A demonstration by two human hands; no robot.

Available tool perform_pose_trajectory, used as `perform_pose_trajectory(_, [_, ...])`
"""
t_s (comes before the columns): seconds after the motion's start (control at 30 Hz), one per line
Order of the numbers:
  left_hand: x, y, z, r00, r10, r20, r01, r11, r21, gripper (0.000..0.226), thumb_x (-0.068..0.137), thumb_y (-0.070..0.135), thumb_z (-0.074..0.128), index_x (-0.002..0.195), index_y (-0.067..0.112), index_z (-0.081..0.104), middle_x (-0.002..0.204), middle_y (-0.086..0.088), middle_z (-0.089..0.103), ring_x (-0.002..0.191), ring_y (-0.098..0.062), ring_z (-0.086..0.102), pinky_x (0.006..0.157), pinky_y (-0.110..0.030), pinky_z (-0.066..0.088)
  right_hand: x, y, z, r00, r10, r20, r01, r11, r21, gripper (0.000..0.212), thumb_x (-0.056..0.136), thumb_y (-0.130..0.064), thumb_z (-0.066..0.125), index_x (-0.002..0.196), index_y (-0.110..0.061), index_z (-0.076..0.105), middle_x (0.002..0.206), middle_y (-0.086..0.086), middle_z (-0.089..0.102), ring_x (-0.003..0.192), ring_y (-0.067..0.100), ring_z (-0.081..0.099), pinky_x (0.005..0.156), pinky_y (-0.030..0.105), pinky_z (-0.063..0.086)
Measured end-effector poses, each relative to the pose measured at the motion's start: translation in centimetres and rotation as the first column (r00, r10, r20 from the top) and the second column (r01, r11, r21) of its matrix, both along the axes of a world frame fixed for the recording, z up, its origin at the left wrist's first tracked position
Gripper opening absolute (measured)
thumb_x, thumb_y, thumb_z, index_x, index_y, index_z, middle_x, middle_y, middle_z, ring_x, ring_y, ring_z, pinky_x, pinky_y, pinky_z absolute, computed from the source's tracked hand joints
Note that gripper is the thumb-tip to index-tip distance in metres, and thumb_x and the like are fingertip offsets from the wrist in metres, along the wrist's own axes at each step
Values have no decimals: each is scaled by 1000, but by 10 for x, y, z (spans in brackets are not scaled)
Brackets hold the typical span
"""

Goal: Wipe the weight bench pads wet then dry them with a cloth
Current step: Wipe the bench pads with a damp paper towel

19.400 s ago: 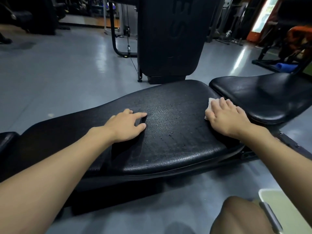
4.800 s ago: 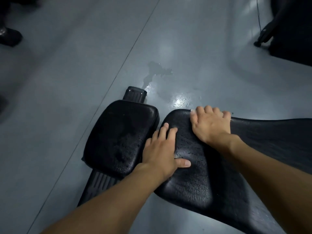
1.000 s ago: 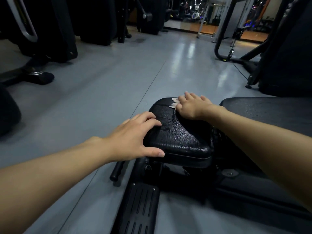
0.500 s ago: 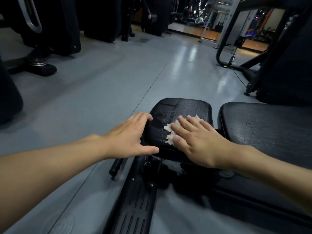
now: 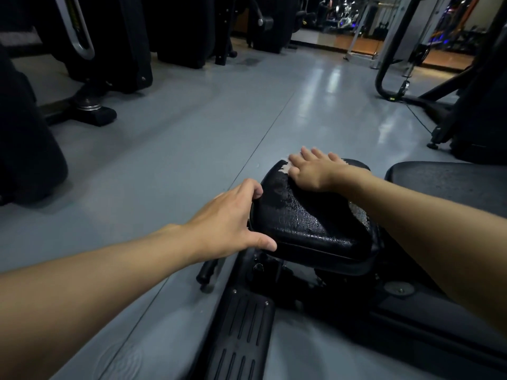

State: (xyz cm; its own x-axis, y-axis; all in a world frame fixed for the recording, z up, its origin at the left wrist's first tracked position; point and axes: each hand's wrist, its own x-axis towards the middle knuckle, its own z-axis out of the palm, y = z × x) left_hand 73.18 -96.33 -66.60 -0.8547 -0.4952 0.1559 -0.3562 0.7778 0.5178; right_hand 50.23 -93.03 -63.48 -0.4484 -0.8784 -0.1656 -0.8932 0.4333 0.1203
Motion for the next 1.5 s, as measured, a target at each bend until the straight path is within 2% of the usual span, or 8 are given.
perform_pose_trajectory(0.2, [0,3,-2,999,3,-38,-1,998,70,116,62,51,87,148,15,18,146,2,30,132,-11,41,106,-23,36,69,79,13,963,268,10,-268,959,96,58,104,-47,13,158,-31,-1,166,0,-10,152,18,-11,123,43,-5])
perform_pose_trajectory(0.33, [0,4,-2,999,4,-43,-1,997,76,123,60,50,88,150,12,14,148,0,23,134,-12,40,106,-24,35,87,114,24,939,341,-39,-335,936,110,72,88,-63,-8,155,-37,-10,164,-6,-20,148,13,-25,121,46,-12])
perform_pose_trajectory(0.57, [-2,1,-3,1000,5,-22,-4,998,60,123,61,53,87,150,13,13,149,0,21,136,-18,39,107,-35,40,68,73,18,970,234,57,-240,964,116,55,104,-47,13,157,-35,1,166,-2,-8,152,15,-10,123,41,-3])
perform_pose_trajectory(0.73, [-2,-1,-3,1000,12,6,-13,996,83,127,62,56,86,153,14,7,154,1,19,140,-14,35,111,-33,37,25,-8,0,991,125,38,-125,992,-6,50,102,-42,18,149,-30,30,160,7,22,150,23,13,119,49,10])
perform_pose_trajectory(0.87, [-1,0,-2,1000,20,7,-21,994,106,132,61,56,86,155,16,2,155,4,14,140,-12,34,111,-33,37,22,-29,-3,995,86,42,-88,995,38,52,101,-42,19,150,-34,31,164,5,16,151,23,8,120,51,7])
perform_pose_trajectory(1.2, [-5,1,4,997,36,62,-33,999,-38,147,58,58,85,153,14,-18,161,3,-25,152,-17,-6,121,-32,14,89,88,15,900,436,22,-437,898,58,51,105,-44,19,155,-37,11,166,-2,3,152,15,-3,122,42,1])
perform_pose_trajectory(1.4, [-6,1,7,996,7,87,-2,999,-48,143,62,57,83,154,14,-18,162,2,-23,150,-13,-10,117,-24,6,49,28,9,960,274,53,-275,961,22,51,105,-41,20,155,-30,22,165,1,13,152,18,5,122,46,6])
perform_pose_trajectory(1.5, [-6,2,9,991,-52,123,50,999,17,121,70,51,82,156,17,4,164,6,-14,151,-11,-3,117,-22,9,24,-10,4,985,163,50,-164,986,12,51,103,-43,19,149,-25,31,161,7,22,150,23,13,120,49,10])
